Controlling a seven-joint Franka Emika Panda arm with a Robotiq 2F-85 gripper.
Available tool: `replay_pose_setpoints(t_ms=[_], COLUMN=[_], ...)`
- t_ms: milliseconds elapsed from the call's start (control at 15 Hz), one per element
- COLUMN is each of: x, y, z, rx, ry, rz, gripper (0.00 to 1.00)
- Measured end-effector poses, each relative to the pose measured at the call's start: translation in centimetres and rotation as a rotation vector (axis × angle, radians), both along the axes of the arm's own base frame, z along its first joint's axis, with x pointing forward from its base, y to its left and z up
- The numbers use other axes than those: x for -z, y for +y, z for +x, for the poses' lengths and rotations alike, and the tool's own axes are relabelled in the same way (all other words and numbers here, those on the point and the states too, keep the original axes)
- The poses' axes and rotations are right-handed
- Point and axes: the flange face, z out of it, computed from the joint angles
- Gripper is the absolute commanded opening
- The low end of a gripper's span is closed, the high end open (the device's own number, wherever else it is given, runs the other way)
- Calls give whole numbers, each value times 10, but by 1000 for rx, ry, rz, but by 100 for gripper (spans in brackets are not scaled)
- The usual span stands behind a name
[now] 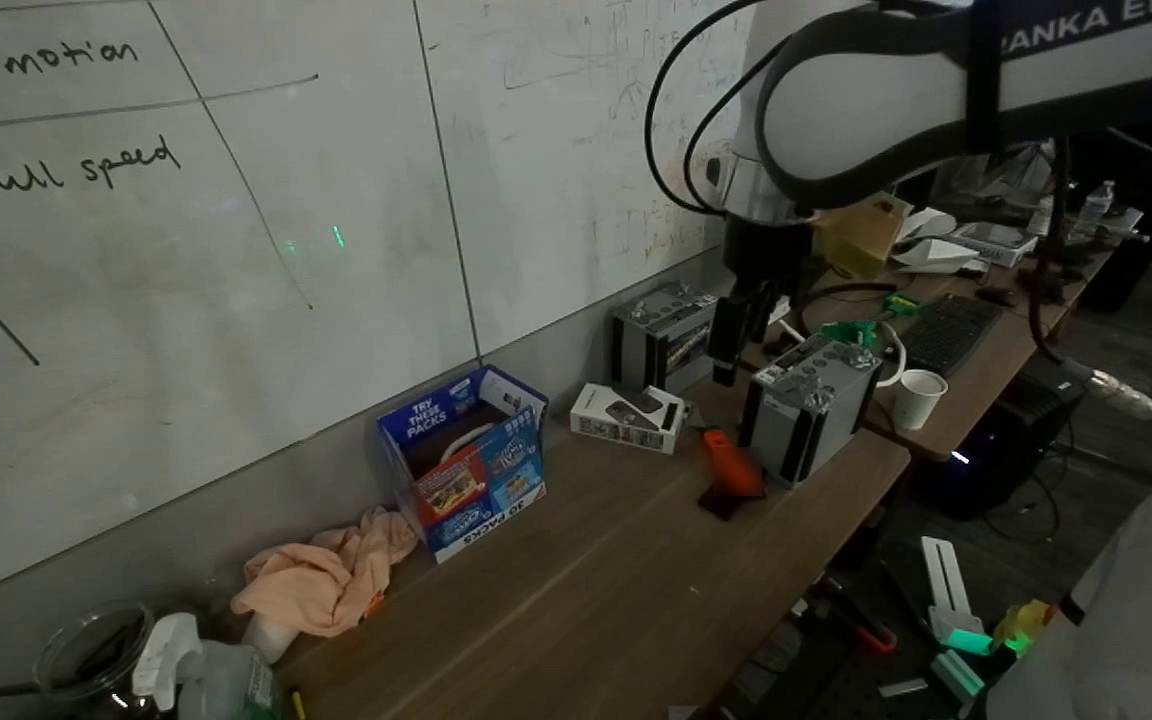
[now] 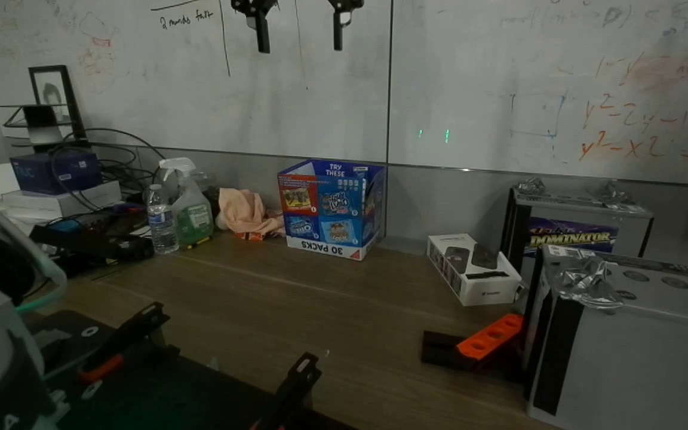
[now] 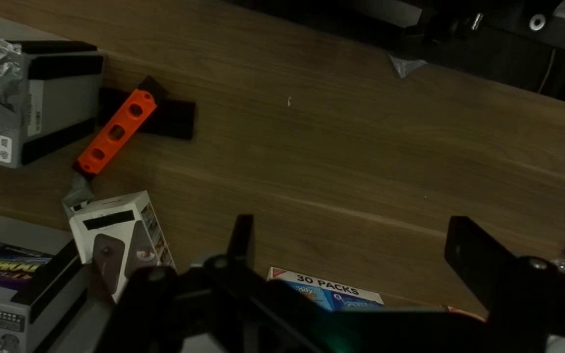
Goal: Pick up the white ropes from the counter and put them in the box
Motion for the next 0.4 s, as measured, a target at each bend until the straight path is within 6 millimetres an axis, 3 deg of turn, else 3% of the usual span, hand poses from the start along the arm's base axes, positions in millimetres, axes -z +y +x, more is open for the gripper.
replay_pose_setpoints(t_ms=[400], x=[2], y=[4], z=[-6], rx=[1], ry=[-3], rz=[1], gripper=[100])
